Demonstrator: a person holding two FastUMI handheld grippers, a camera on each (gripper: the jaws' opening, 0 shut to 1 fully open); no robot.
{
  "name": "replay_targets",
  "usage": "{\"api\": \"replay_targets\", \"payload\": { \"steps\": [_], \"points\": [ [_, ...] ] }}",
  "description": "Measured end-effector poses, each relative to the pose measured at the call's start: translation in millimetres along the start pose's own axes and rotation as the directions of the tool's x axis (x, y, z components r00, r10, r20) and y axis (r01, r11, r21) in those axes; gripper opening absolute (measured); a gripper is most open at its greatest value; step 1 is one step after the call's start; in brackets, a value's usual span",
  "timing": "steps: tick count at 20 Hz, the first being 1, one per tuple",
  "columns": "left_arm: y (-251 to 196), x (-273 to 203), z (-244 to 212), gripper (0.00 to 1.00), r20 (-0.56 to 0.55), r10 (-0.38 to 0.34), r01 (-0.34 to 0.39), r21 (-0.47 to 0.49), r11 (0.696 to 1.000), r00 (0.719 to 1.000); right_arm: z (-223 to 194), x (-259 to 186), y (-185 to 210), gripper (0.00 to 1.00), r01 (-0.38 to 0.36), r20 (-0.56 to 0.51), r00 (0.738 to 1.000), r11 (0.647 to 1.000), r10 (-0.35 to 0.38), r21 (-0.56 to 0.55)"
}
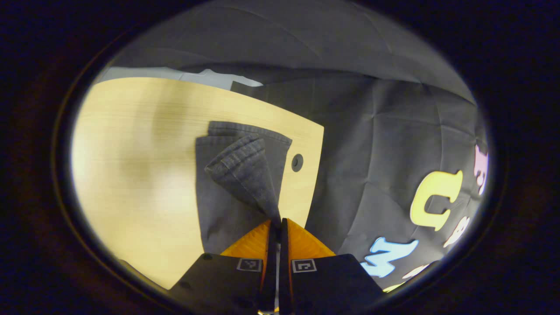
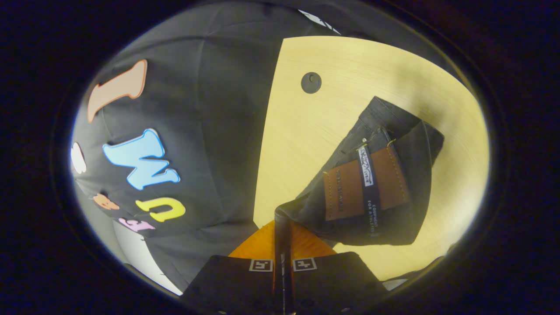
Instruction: Grasp the waist and the cuffs of the jeans and fold them to make the two legs overlap; first hold the waist and fold one-third of the jeans toward the cuffs, then hold the cuffs and fold the remaining one-third in the same direction to finish folding.
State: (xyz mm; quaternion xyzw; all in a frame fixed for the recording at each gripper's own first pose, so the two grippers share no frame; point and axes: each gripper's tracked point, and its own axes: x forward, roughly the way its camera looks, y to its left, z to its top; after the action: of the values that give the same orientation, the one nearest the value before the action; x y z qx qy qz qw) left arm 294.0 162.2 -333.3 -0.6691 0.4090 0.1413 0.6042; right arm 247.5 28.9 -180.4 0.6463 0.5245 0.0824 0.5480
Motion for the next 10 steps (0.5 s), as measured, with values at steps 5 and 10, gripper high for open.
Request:
{"api": "replay_targets", "payload": {
  "steps": [5, 10],
  "points": [
    [6, 84, 0, 0.06, -0.048, 0.044, -0.039, 0.100, 0.994, 0.998, 34, 46, -32, 0.02, 0.023, 0.074, 0.997, 0.999, -0.025, 0.031],
    [10, 115, -7, 0.11, -0.037, 0.092, -0.083, 0.197, 0.977, 0.995, 44, 71, -54, 0.06, 0.061, 0.197, 0.979, 0.996, -0.049, -0.058]
  ]
}}
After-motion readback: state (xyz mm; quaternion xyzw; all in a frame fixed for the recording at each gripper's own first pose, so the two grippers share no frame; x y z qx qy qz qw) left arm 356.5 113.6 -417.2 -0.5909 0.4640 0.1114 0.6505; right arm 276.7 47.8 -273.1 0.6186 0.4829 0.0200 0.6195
